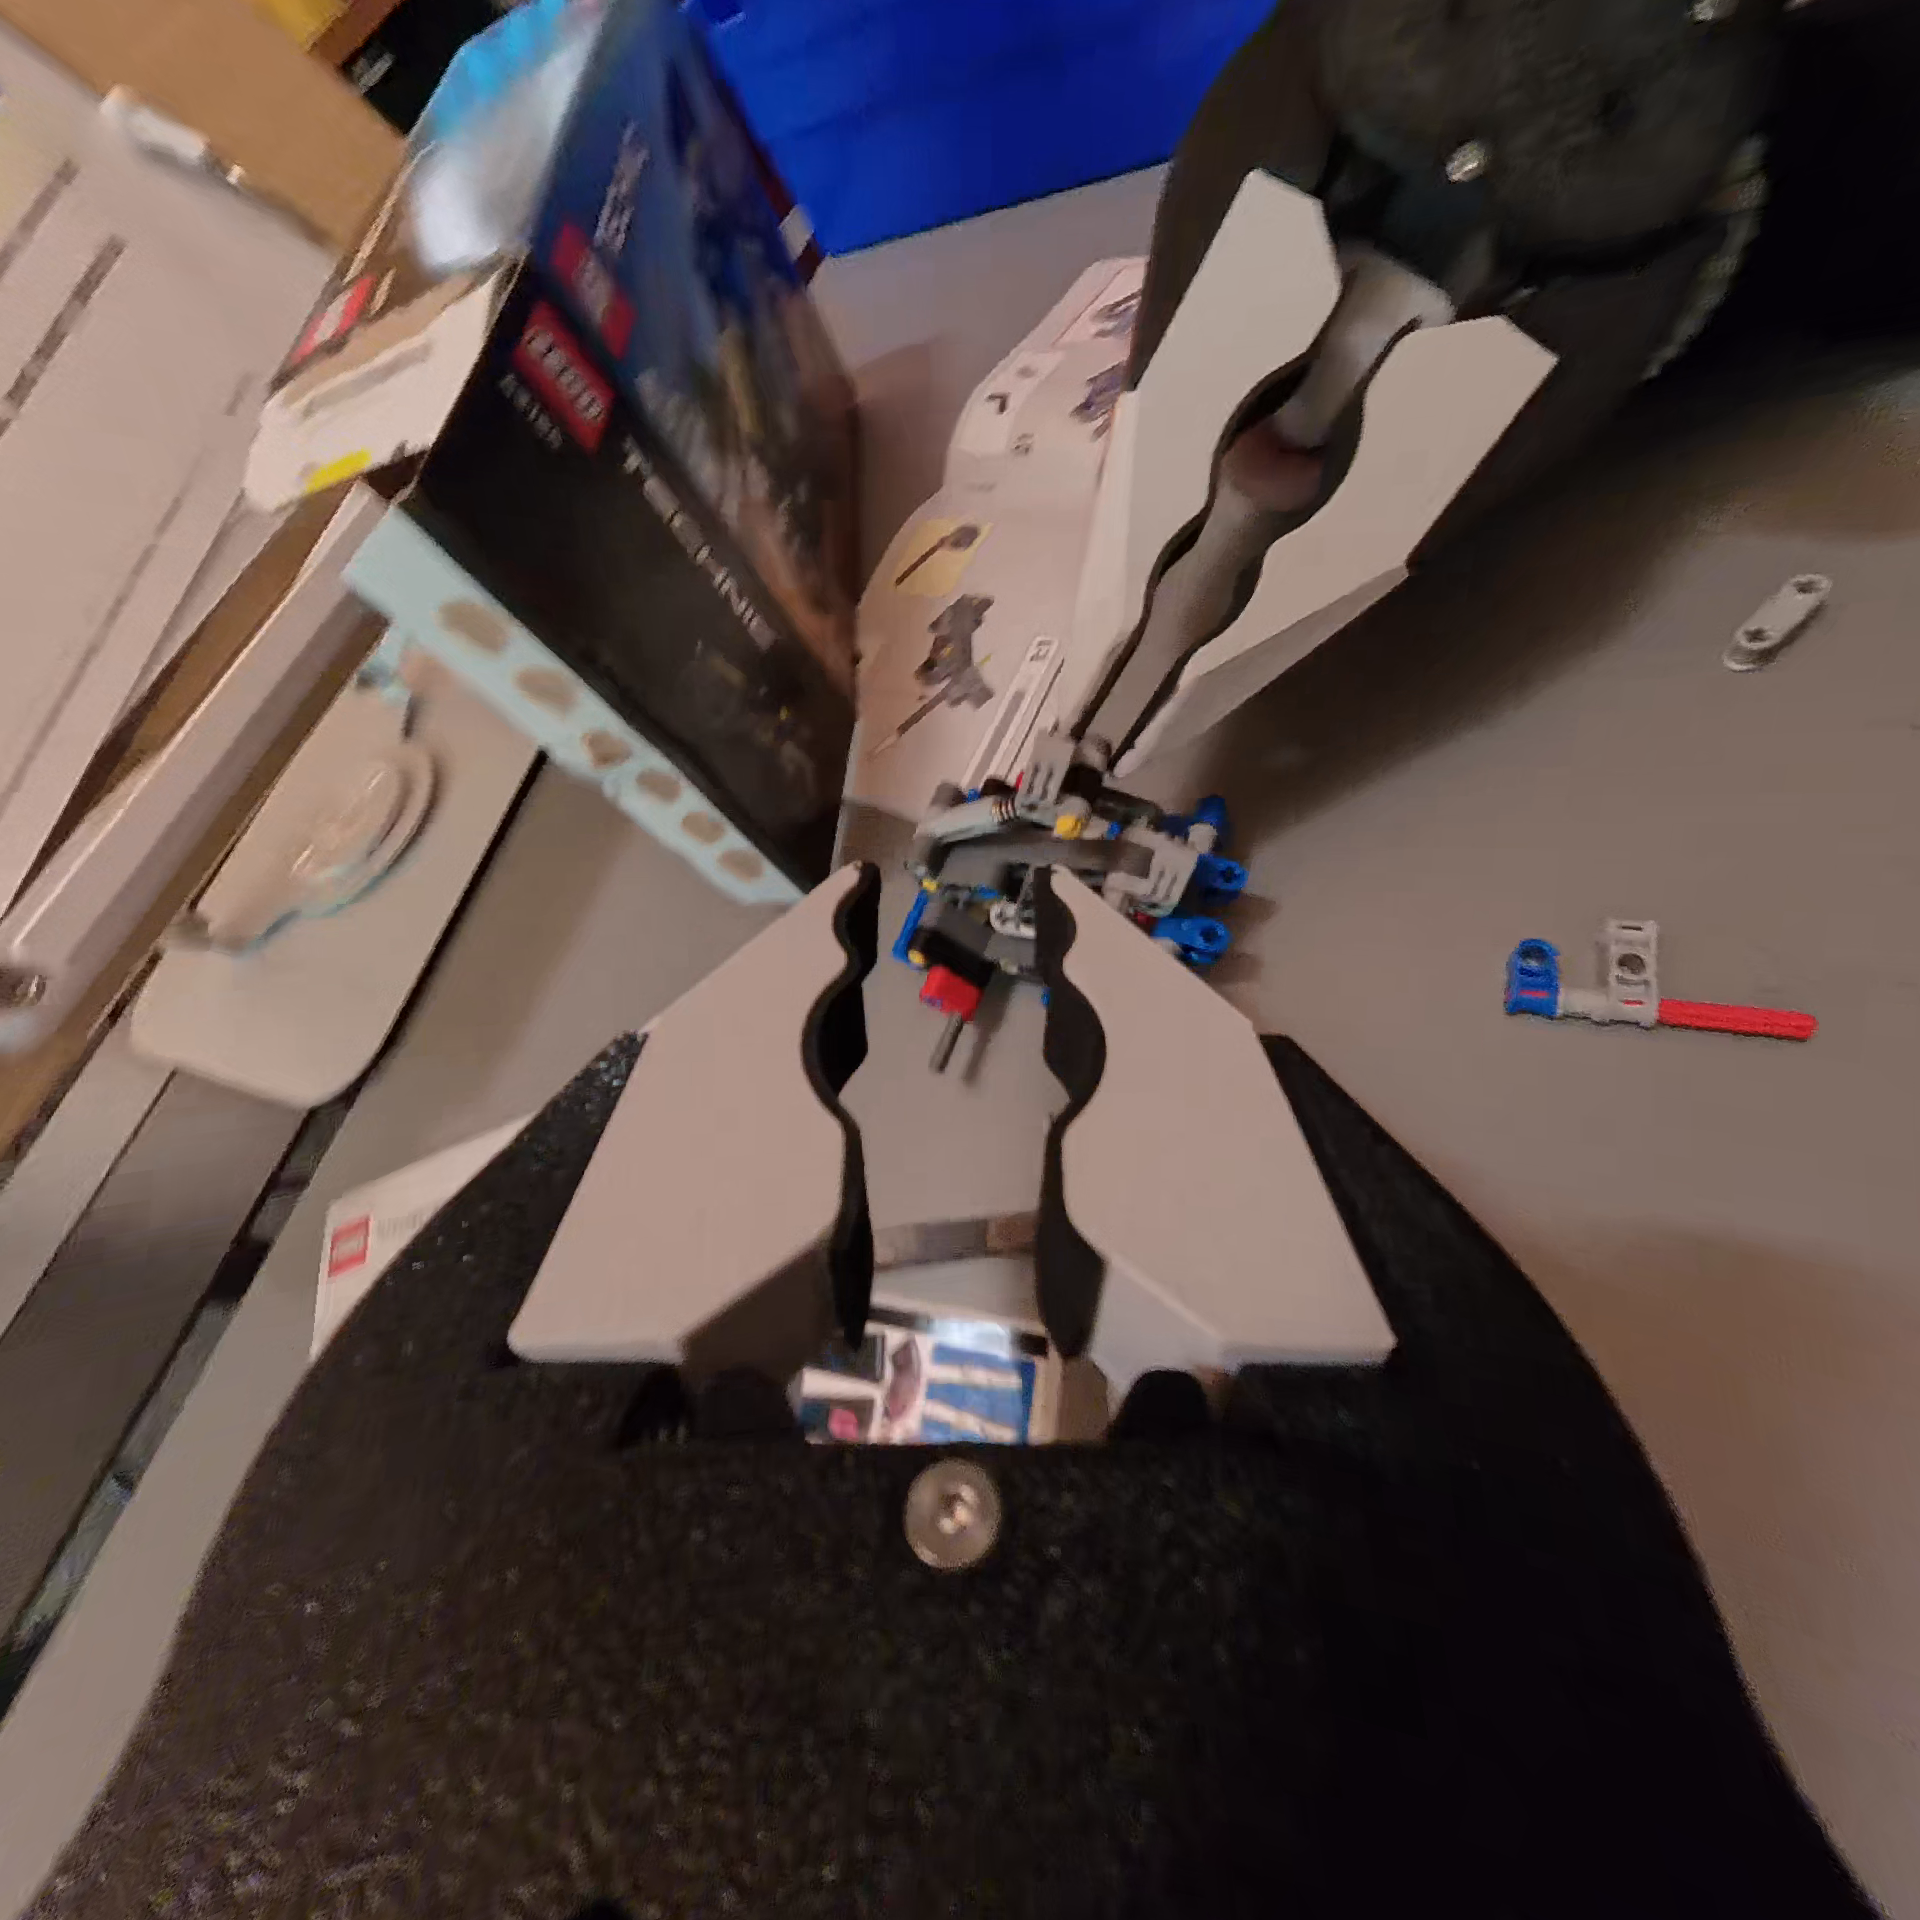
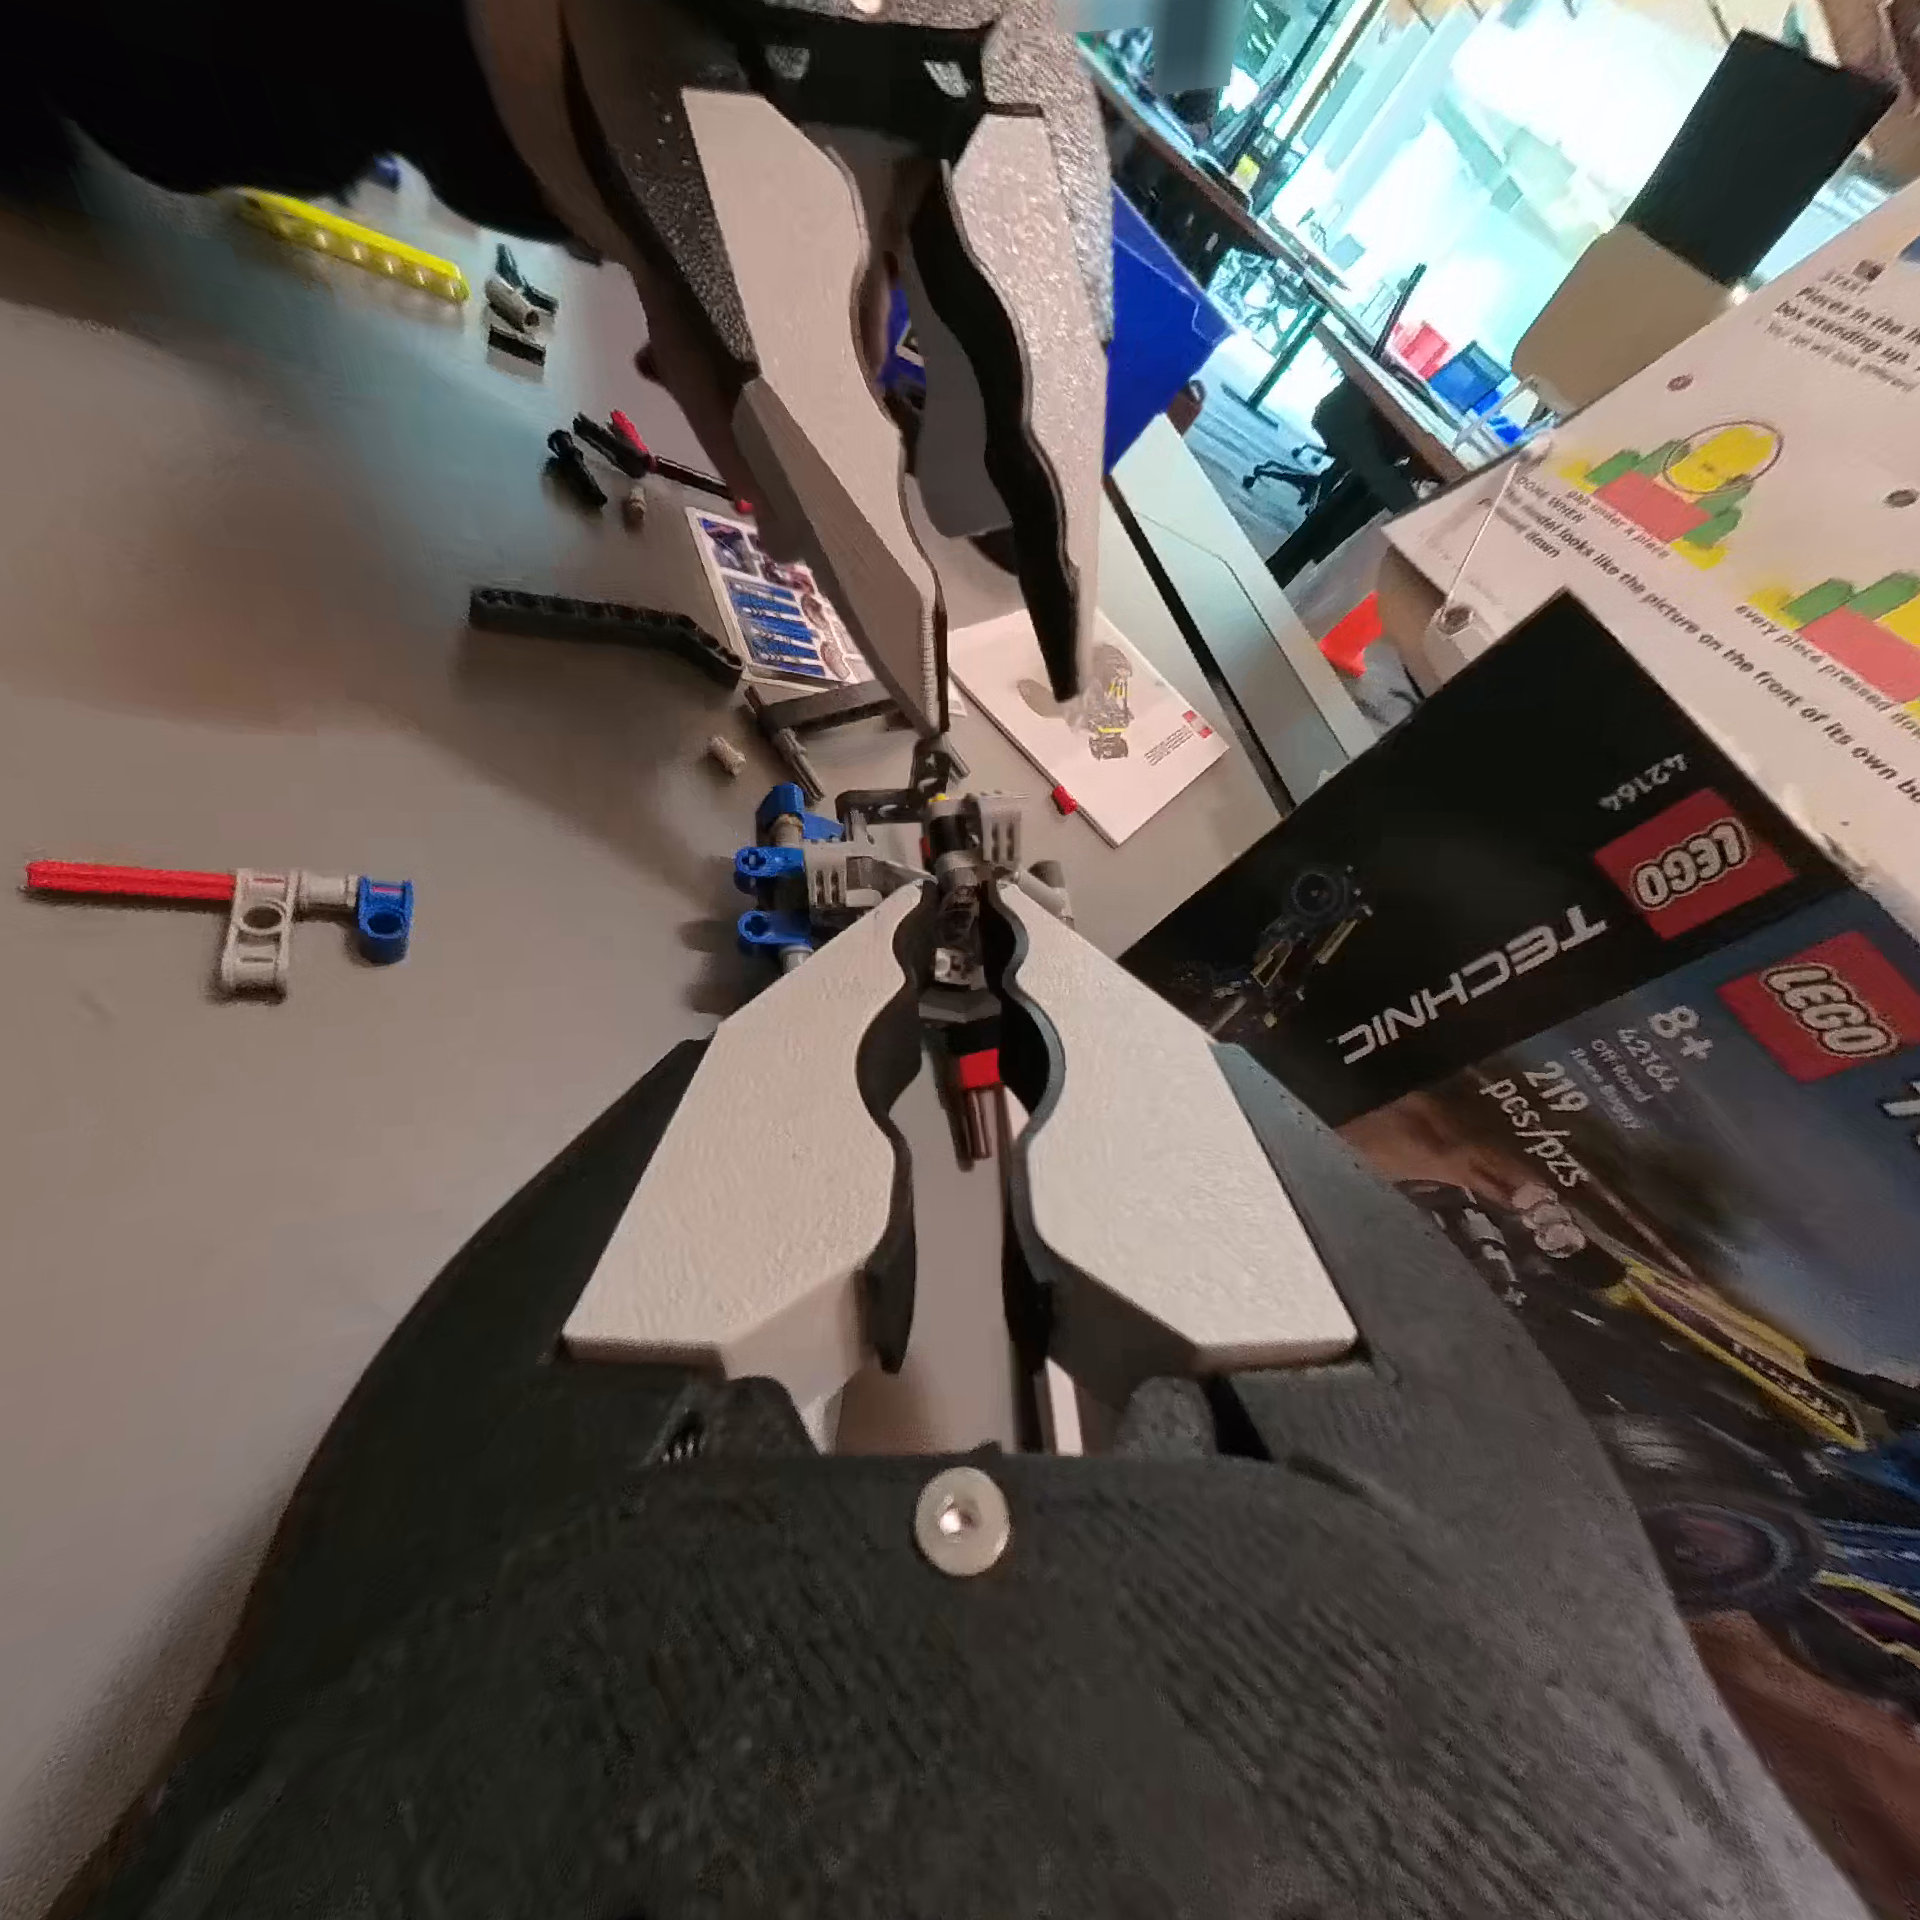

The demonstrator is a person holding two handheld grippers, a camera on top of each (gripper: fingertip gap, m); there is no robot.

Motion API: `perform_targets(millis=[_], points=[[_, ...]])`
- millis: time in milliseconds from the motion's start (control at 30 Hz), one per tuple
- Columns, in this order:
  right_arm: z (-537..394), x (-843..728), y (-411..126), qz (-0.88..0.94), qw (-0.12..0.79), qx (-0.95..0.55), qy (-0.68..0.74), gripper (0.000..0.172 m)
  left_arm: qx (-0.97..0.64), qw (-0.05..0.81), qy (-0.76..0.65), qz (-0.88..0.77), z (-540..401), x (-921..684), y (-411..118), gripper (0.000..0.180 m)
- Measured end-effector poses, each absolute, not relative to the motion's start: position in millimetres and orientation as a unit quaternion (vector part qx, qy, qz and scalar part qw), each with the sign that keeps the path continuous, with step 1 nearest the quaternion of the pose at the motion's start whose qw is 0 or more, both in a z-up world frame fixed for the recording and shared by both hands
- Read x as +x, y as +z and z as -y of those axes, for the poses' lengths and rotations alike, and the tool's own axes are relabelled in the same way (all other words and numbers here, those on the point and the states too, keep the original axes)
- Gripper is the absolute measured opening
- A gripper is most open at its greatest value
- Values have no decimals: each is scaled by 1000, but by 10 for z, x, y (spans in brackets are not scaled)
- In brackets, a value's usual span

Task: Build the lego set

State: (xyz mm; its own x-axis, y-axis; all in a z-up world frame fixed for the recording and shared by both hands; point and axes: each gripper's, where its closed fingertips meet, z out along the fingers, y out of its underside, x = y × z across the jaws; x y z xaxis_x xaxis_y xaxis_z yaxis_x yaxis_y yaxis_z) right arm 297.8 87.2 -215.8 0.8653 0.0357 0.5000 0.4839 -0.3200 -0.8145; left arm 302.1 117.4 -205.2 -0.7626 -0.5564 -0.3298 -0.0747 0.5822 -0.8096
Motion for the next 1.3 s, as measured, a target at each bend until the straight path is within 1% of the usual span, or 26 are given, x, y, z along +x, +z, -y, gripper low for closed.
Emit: perform_targets(millis=[133, 200, 367, 467, 567, 667, 833, 1033, 1167, 1300], points=[[-936, 2889, -2139, 165, 548, -795, -200, 5, -284, 310, -416, -806, -1336, 2840, -2058, 26], [-974, 2838, -2124, 167, 544, -796, -205, 4, -300, 314, -439, -786, -1308, 2705, -2042, 25], [-1083, 2655, -2131, 182, 528, -801, -218, 4, -331, 333, -402, -786, -1367, 2491, -2117, 24], [-1129, 2578, -2139, 191, 521, -800, -230, 4, -347, 319, -418, -777, -1315, 2426, -2186, 22], [-1143, 2568, -2139, 182, 514, -806, -231, 4, -346, 295, -416, -787, -1249, 2401, -2319, 23], [-1128, 2562, -2140, 176, 522, -803, -228, 4, -347, 306, -391, -796, -1298, 2438, -2362, 23], [-1070, 2595, -2143, 170, 539, -794, -225, 4, -337, 300, -377, -809, -1327, 2452, -2422, 20], [-1010, 2595, -2103, 160, 553, -785, -229, 4, -315, 276, -404, -813, -1277, 2489, -2298, 20], [-916, 2448, -2000, 178, 580, -761, -230, 6, -298, 300, -378, -823, -1433, 2629, -2228, 19], [-540, 2640, -1954, 137, 535, -779, -295, 5, -327, 346, -408, -779, -1550, 2707, -2165, 18]])
